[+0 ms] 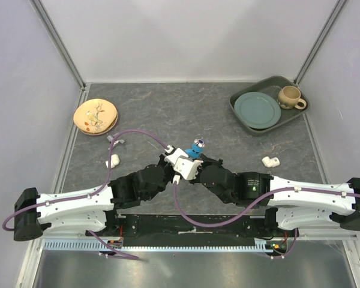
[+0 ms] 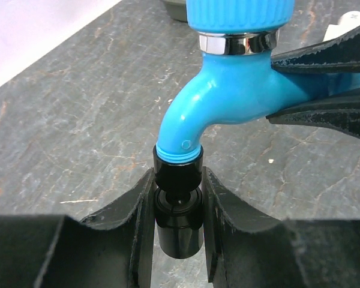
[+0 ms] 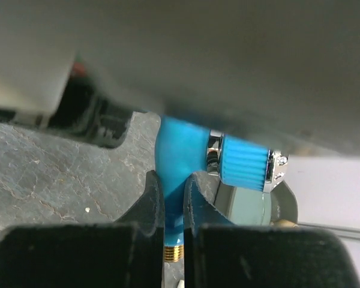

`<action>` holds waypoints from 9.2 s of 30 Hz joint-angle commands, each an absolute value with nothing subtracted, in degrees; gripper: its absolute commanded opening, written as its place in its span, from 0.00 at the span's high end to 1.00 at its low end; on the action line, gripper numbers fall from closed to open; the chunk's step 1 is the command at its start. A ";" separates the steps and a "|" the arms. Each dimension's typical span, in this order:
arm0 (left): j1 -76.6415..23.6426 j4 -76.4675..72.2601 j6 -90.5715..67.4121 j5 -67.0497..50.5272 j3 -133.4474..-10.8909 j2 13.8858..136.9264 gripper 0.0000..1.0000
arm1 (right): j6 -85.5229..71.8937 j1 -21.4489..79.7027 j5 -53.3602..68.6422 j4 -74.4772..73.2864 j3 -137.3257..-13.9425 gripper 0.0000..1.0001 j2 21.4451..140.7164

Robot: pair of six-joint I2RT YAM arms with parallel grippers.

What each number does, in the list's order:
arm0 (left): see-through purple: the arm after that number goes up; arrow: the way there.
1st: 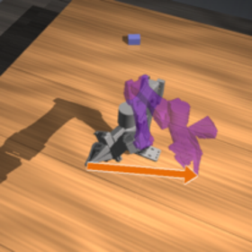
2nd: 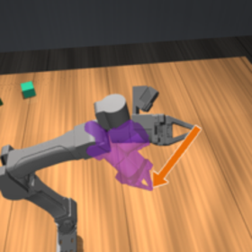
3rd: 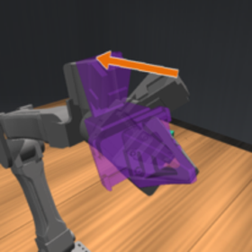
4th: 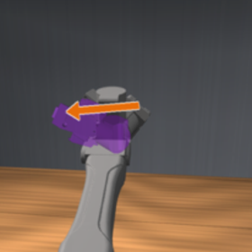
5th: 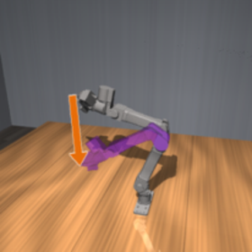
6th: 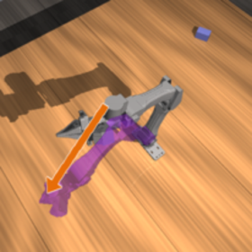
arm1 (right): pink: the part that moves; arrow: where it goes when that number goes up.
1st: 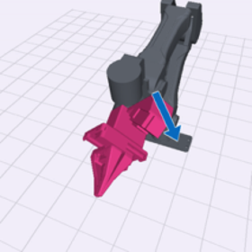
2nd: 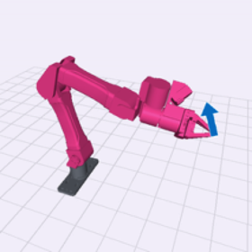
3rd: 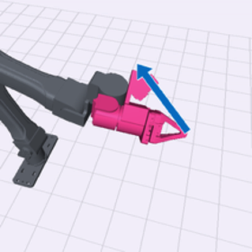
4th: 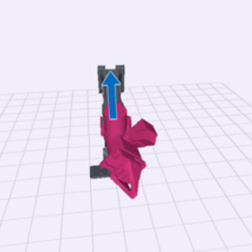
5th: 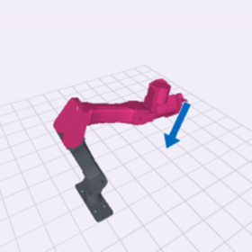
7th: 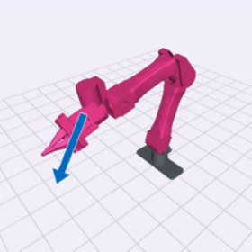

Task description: Install the water faucets

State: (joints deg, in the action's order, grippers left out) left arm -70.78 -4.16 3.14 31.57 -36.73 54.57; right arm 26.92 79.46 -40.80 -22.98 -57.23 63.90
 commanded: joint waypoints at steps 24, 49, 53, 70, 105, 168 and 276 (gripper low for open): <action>-68.82 -36.91 0.53 31.82 -27.87 52.91 0.98 | 14.50 82.18 -31.29 -22.85 -58.62 0.75 62.75; -64.25 -60.55 -2.11 20.13 -16.00 57.13 0.98 | 7.83 82.26 -33.48 -25.75 -62.75 0.30 57.31; -63.90 -60.64 -2.02 19.43 -15.73 57.13 0.98 | 5.02 82.27 -34.36 -26.36 -64.86 0.19 55.29; -63.46 -57.14 -0.61 8.55 -17.14 57.04 0.98 | 6.49 64.04 -10.32 -43.94 -91.58 0.11 65.03; -56.60 -44.91 -7.29 -27.86 -25.84 55.02 0.98 | 48.78 45.53 51.15 -57.30 -87.19 0.30 67.15; -56.43 -39.46 -8.96 -37.97 -31.73 56.96 0.98 | 61.70 45.53 65.22 -66.89 -85.78 0.61 73.13; -56.25 -33.31 -24.61 4.57 -36.56 57.74 0.98 | -1.85 56.78 -2.64 74.97 -20.39 0.35 69.08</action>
